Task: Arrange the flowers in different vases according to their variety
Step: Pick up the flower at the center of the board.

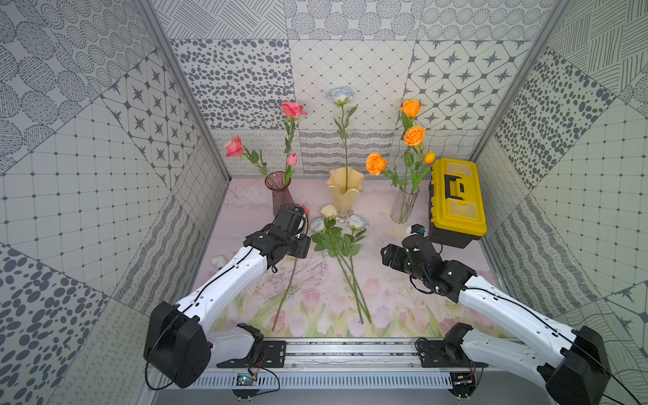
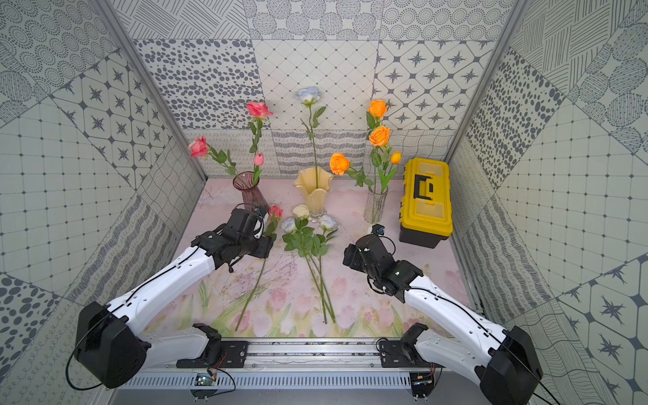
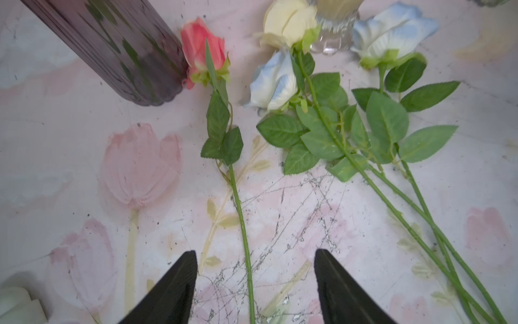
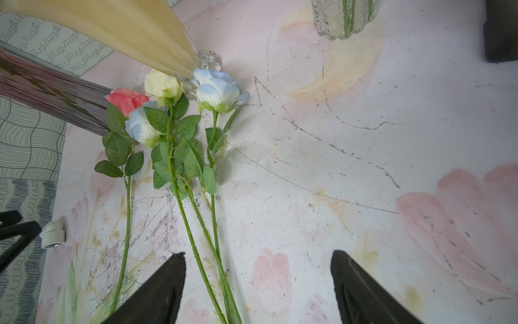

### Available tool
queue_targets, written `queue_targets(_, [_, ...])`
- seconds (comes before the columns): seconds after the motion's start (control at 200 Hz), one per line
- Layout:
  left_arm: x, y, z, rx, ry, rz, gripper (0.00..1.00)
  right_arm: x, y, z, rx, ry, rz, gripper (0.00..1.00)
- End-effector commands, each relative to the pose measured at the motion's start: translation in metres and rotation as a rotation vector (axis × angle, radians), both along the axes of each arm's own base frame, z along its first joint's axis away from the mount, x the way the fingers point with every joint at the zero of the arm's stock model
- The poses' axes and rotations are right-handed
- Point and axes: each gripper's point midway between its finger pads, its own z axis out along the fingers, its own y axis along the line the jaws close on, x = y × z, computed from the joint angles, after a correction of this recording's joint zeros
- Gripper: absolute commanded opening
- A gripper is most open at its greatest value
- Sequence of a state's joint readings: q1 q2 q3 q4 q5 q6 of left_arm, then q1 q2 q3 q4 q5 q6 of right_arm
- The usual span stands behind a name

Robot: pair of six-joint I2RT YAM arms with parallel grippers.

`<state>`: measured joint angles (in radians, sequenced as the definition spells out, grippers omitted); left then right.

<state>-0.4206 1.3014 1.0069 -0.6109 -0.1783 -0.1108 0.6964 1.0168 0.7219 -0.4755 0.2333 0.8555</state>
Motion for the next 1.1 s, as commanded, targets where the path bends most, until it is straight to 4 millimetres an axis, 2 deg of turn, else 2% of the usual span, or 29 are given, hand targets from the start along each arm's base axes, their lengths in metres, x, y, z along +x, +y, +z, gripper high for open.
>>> queue_targets(0.0, [-0.03,0.009,-0.039,0.057,0.238,0.048,0.66,0.0,-0.002,0.004,0.018,-0.024,-0.017,0.86])
queue_targets(0.155, [-0.026,0.008,-0.064,0.082,0.309,0.085,0.61,-0.002,-0.005,0.005,0.018,-0.03,-0.023,0.86])
queue_targets(0.555, [-0.004,0.027,-0.1,0.079,0.417,0.21,0.46,-0.005,-0.01,-0.002,0.007,-0.021,-0.034,0.86])
queue_targets(1.096, [0.021,0.018,-0.134,0.042,0.468,0.235,0.39,-0.005,-0.012,-0.005,-0.002,-0.022,-0.04,0.86])
